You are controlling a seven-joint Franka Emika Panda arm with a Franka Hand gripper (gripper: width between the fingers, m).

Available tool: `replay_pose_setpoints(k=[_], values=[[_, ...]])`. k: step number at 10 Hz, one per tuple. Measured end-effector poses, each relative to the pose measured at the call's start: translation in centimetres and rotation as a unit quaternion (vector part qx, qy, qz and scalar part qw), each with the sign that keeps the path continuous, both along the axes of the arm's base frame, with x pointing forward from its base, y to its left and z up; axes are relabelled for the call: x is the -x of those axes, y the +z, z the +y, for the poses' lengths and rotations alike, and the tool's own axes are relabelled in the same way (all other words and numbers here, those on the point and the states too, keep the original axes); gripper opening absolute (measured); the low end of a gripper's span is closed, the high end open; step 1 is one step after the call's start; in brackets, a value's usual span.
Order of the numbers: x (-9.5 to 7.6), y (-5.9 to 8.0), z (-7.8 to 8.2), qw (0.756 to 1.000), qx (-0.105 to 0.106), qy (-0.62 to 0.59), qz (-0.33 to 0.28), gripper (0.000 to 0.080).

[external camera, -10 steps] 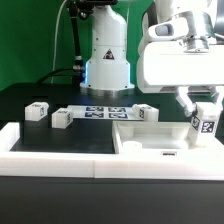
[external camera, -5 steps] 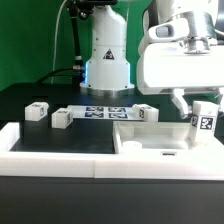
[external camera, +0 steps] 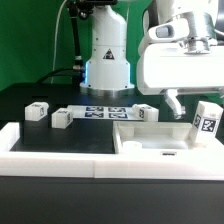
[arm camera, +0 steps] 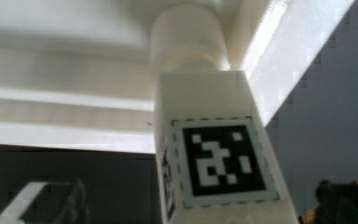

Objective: Assemble one leg

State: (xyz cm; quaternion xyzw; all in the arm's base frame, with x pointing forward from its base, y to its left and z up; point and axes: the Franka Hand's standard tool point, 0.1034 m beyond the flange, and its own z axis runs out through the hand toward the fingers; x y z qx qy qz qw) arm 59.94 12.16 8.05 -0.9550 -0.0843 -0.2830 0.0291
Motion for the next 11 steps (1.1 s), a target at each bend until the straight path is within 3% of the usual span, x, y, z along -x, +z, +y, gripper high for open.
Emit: replay_pose_setpoints(k=[3,7,8,11], values=[[-0.4,2.4,-0.2,1.0,0.001,0.005,0.011,0.0649],[-0.2,1.2,-0.5,1.0,0.003,0.004,0.023,0.0649],[-0.2,0.6,-0.7,0.998,0.004,0.005,0.061,0.0649],[-0.6,0.6,-0.1,0.986,0.001,0.013,0.169,0.0649]])
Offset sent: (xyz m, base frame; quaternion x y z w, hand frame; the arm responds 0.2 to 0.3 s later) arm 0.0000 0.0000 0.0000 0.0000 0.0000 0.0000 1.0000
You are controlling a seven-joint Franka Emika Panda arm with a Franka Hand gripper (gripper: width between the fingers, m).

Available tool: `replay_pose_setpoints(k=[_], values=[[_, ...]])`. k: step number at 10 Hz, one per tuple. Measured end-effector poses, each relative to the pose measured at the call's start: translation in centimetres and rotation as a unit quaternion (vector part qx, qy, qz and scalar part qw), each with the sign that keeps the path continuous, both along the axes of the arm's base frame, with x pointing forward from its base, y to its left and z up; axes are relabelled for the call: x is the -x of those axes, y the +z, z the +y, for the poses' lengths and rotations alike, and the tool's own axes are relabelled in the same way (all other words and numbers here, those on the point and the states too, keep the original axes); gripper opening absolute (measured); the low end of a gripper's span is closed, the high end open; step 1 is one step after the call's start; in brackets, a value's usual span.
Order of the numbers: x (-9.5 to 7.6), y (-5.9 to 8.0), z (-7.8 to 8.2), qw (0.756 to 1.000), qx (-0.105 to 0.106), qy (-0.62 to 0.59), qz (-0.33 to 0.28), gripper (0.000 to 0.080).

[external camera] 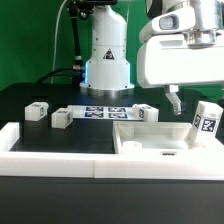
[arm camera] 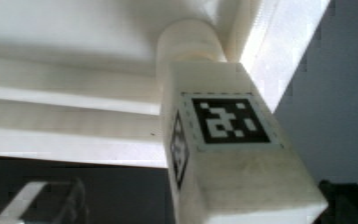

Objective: Assemble one leg

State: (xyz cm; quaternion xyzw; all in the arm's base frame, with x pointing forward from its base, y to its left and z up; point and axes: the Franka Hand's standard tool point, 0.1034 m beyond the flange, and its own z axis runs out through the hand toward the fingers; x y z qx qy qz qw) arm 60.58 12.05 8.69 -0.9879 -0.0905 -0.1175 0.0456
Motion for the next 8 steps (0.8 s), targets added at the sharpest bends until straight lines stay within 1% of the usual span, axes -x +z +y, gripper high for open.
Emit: replay_pose_setpoints(k=[2,3,4,7,8], values=[[-0.02,0.05,0.45,0.998,-0.002,0.004,0.061,0.0649],[0.29,0.05,0.52,0.995,-0.002,0.007,0.1,0.0649],[-0.02,0.07,0.67,0.993,-0.001,0.01,0.119,0.0649],[-0.24,0.01,0.53,0.993,-0.002,0.011,0.115,0.0626],[-0.24,0.0,0.52,0.993,-0.002,0.011,0.115,0.0456]])
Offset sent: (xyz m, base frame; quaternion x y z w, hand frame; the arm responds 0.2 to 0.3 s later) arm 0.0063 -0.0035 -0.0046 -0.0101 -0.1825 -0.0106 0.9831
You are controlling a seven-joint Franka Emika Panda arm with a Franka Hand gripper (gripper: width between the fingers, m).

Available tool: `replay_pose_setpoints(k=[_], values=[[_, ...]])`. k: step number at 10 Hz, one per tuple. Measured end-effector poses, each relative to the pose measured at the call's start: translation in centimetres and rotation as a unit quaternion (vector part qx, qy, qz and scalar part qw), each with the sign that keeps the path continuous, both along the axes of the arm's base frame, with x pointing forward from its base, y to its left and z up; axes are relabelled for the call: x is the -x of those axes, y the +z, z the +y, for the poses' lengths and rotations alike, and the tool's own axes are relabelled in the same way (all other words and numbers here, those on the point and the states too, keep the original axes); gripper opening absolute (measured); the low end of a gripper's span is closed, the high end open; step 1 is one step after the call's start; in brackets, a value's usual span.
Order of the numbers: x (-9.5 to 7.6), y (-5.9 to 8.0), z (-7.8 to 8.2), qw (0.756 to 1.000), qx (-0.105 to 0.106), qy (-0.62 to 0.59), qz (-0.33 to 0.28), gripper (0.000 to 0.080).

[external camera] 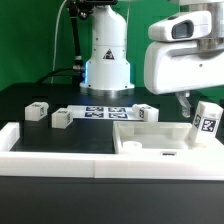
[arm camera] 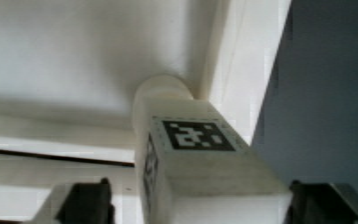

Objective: Assemble one leg

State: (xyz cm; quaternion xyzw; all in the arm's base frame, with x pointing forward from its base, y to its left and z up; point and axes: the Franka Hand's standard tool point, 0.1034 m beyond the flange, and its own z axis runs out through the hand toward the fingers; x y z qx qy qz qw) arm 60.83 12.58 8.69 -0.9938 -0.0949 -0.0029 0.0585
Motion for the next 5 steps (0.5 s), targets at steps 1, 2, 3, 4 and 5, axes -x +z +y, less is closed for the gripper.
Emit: replay_pose_setpoints(k=[1,2,3,4,5], values=[[-0.03,0.02,-0.06,1.0,0.0,0.0,0.0,0.0456],[-0.11,0.05,-0.21,1.0,0.001,-0.001,-0.001,0.0305],[-0.13,0.06,-0.26,1.0,0.001,-0.002,-0.001,0.0305],[-0.16,0.07,-0.29,1.0,0.0,-0.009,-0.001,0.0305],[-0.17,0.08,-0.33,1.0,0.001,-0.017,0.0,0.0305]])
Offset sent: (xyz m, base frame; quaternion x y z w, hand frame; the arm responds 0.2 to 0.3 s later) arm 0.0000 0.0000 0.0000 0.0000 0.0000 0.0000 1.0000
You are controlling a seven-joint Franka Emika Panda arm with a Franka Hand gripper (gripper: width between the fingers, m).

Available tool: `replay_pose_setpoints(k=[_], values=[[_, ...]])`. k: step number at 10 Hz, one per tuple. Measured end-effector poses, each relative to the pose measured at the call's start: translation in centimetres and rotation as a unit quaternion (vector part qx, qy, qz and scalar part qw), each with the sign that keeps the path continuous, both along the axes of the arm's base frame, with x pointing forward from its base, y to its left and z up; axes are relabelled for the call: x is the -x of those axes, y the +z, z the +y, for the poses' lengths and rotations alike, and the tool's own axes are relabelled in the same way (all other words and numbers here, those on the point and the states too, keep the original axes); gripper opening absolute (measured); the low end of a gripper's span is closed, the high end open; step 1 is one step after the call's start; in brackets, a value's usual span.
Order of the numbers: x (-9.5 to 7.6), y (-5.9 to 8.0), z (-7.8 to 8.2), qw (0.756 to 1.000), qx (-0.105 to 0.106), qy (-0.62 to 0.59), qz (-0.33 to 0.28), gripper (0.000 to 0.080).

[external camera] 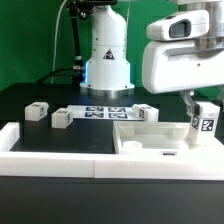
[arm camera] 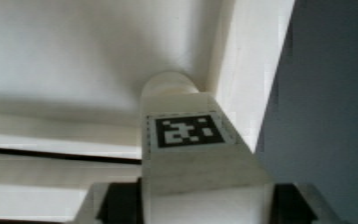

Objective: Assemble one leg

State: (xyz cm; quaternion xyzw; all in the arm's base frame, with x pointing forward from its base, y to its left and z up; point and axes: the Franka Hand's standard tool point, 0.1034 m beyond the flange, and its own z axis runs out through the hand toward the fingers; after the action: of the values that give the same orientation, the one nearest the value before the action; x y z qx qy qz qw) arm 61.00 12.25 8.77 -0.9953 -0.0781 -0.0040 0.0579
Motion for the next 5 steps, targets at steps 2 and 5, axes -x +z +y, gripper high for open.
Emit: replay_pose_setpoints(k=[2,5], values=[[-0.21,-0.03,-0.08,1.0,-0.002,-0.022,-0.009,0.0305],[-0.35,-0.06,-0.39,0.984,-0.007,-0.18,-0.007,0.0303]])
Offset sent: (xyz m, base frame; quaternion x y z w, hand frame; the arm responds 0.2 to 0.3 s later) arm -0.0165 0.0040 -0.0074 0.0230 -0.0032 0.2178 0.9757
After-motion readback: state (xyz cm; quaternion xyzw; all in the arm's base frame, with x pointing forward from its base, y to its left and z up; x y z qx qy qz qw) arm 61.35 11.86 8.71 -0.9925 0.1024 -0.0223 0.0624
